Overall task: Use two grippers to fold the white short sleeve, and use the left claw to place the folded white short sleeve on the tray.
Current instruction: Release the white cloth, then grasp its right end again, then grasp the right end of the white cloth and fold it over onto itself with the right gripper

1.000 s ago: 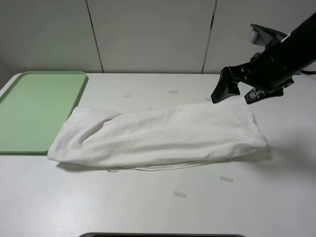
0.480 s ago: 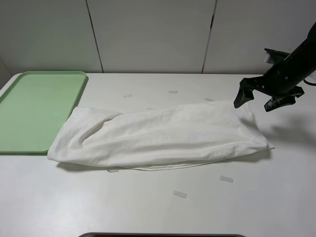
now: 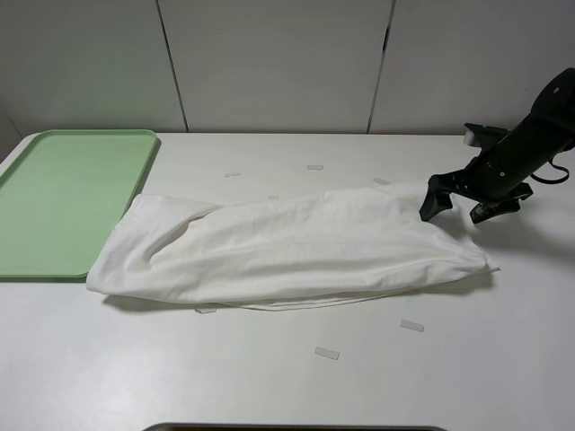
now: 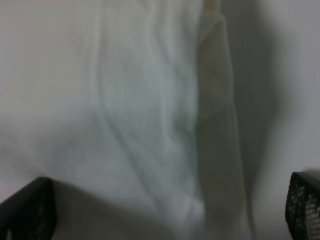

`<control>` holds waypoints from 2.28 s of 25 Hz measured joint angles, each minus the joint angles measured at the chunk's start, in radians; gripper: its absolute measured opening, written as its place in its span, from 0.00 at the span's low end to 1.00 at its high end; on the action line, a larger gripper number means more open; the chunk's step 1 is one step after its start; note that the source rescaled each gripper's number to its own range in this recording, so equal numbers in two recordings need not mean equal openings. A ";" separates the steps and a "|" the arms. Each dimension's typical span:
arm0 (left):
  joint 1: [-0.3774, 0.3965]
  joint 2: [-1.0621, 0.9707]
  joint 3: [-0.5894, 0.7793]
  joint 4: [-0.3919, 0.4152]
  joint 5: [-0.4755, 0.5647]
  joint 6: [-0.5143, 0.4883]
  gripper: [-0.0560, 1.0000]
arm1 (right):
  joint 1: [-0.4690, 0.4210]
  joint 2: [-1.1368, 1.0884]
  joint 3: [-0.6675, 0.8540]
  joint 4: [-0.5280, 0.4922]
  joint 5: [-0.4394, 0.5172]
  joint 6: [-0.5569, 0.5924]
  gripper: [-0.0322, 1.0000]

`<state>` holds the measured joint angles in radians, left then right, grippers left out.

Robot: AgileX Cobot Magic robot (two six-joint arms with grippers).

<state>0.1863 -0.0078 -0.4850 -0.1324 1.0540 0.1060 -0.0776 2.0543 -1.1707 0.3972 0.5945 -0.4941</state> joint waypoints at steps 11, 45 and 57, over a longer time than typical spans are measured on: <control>0.000 0.000 0.000 0.000 0.000 0.000 1.00 | 0.000 0.017 -0.001 0.084 -0.006 -0.055 0.89; 0.000 0.000 0.000 0.000 0.000 0.000 1.00 | 0.247 -0.296 -0.001 -0.300 0.134 0.232 0.03; 0.000 0.000 0.000 0.000 0.000 0.000 1.00 | 0.370 -0.264 -0.001 -0.165 0.065 0.422 0.03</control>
<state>0.1863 -0.0078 -0.4850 -0.1324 1.0540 0.1060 0.2921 1.7907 -1.1715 0.2322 0.6593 -0.0722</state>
